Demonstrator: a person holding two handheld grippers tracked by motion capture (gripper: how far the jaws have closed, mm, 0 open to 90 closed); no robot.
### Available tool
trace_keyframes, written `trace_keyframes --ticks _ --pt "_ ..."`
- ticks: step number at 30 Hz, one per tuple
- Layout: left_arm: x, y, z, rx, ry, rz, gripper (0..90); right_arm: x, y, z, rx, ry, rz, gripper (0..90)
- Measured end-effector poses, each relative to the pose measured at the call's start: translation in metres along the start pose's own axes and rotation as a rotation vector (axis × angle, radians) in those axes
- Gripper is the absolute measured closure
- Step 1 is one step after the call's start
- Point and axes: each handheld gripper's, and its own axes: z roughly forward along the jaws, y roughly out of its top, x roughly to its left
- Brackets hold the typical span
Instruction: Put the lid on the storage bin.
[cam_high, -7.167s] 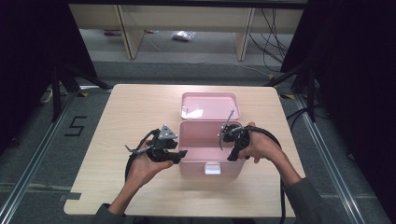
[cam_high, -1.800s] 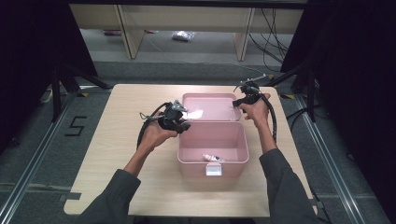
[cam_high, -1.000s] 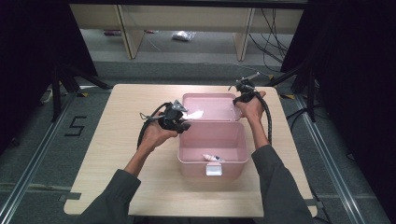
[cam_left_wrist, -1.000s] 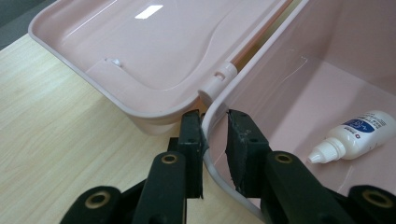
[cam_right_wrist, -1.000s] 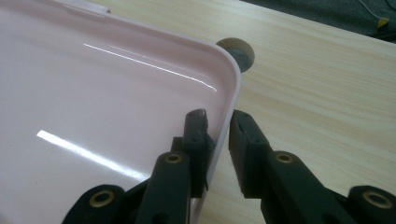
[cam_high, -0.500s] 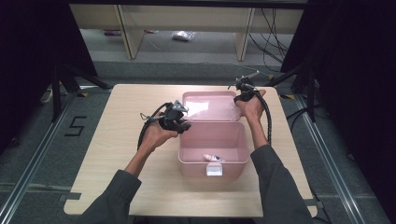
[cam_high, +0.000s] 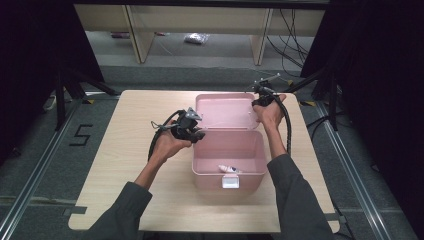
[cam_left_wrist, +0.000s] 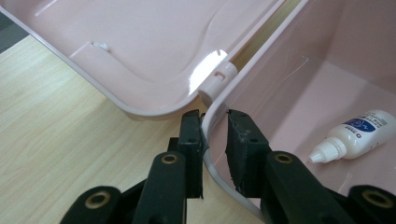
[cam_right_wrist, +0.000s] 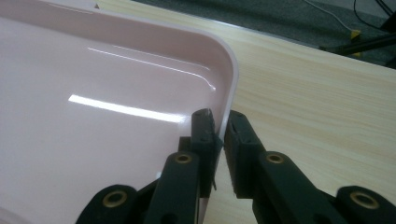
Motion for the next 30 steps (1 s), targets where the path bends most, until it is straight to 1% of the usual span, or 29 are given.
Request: trace_keyframes --ticks 1,2,3,4,6,8,9,10,11,12,13,16,17,18,19,21,22,23,24,25,26,27,28,29,30 --pt "-0.002 0.000 0.000 -0.007 0.014 -0.021 75.8 0.001 0.000 -0.001 -0.007 -0.008 -0.003 83.4" --pt "-0.002 0.000 -0.001 0.001 0.016 -0.013 75.7 0.000 0.001 -0.003 -0.020 0.002 -0.003 83.5" --pt "-0.002 0.000 -0.001 0.000 0.016 -0.018 75.7 0.000 0.001 -0.005 -0.019 -0.005 -0.008 83.7" --pt "-0.003 0.000 -0.001 -0.001 0.017 -0.018 75.7 0.001 0.002 -0.005 -0.030 -0.009 -0.005 84.0" --pt "-0.003 0.000 -0.001 -0.001 0.016 -0.019 75.7 0.000 0.002 -0.009 -0.035 -0.003 -0.005 84.1" --pt "-0.003 0.000 -0.001 -0.001 0.016 -0.016 75.7 0.000 0.002 -0.012 -0.037 -0.009 -0.006 84.2" --pt "-0.003 0.000 0.000 -0.001 0.015 -0.014 75.7 0.000 0.002 -0.014 -0.044 -0.014 -0.017 84.3" --pt "-0.003 0.000 0.000 -0.002 0.015 -0.014 75.7 0.000 0.002 -0.015 -0.046 -0.007 0.000 84.3" --pt "-0.003 0.000 0.000 -0.002 0.015 -0.014 75.7 0.000 0.002 -0.016 -0.052 -0.015 -0.012 84.4" --pt "-0.003 0.000 0.000 -0.003 0.013 -0.015 75.7 0.000 0.002 -0.017 -0.060 -0.001 0.001 84.5" --pt "-0.003 0.000 0.000 -0.001 0.011 -0.016 75.7 -0.001 0.002 -0.019 -0.062 -0.010 -0.009 84.5" --pt "-0.004 0.000 0.000 -0.004 0.015 -0.016 75.7 0.000 0.002 -0.024 -0.076 -0.003 0.002 84.7" --pt "-0.004 0.000 0.000 -0.003 0.017 -0.016 75.7 -0.001 0.003 -0.026 -0.079 -0.004 -0.012 84.8" --pt "-0.004 0.000 0.000 -0.004 0.020 -0.015 75.6 -0.001 0.002 -0.028 -0.090 0.001 -0.001 84.8" --pt "-0.004 0.000 0.000 -0.004 0.020 -0.016 75.6 -0.001 0.002 -0.030 -0.093 -0.001 -0.008 84.9" --pt "-0.004 0.000 0.000 -0.004 0.021 -0.015 75.6 -0.001 0.002 -0.033 -0.109 0.003 -0.002 85.1" --pt "-0.004 0.000 0.000 -0.004 0.021 -0.016 75.6 -0.002 0.002 -0.035 -0.110 0.005 -0.009 85.2" --pt "-0.004 0.000 0.000 -0.004 0.021 -0.015 75.6 -0.001 0.001 -0.037 -0.119 0.011 0.000 85.3" --pt "-0.004 0.000 0.000 -0.004 0.021 -0.015 75.6 0.001 0.001 -0.039 -0.122 0.006 0.017 85.3" --pt "-0.004 0.000 0.000 -0.004 0.021 -0.015 75.6 0.000 0.001 -0.041 -0.127 0.012 -0.004 85.4" --pt "-0.004 0.000 0.000 -0.005 0.021 -0.015 75.6 -0.002 0.001 -0.042 -0.146 0.009 -0.020 85.5" --pt "-0.004 0.000 0.000 -0.004 0.022 -0.014 75.6 -0.001 0.001 -0.044 -0.154 0.006 -0.017 85.5" --pt "-0.004 0.000 0.000 -0.005 0.022 -0.015 75.6 -0.001 0.000 -0.045 -0.161 0.013 -0.029 85.6" --pt "-0.004 0.000 0.000 -0.006 0.022 -0.015 75.6 0.001 0.000 -0.046 -0.169 0.009 -0.006 85.6" --pt "-0.004 0.000 0.000 -0.007 0.022 -0.015 75.5 0.000 0.000 -0.048 -0.174 0.008 -0.015 85.5"
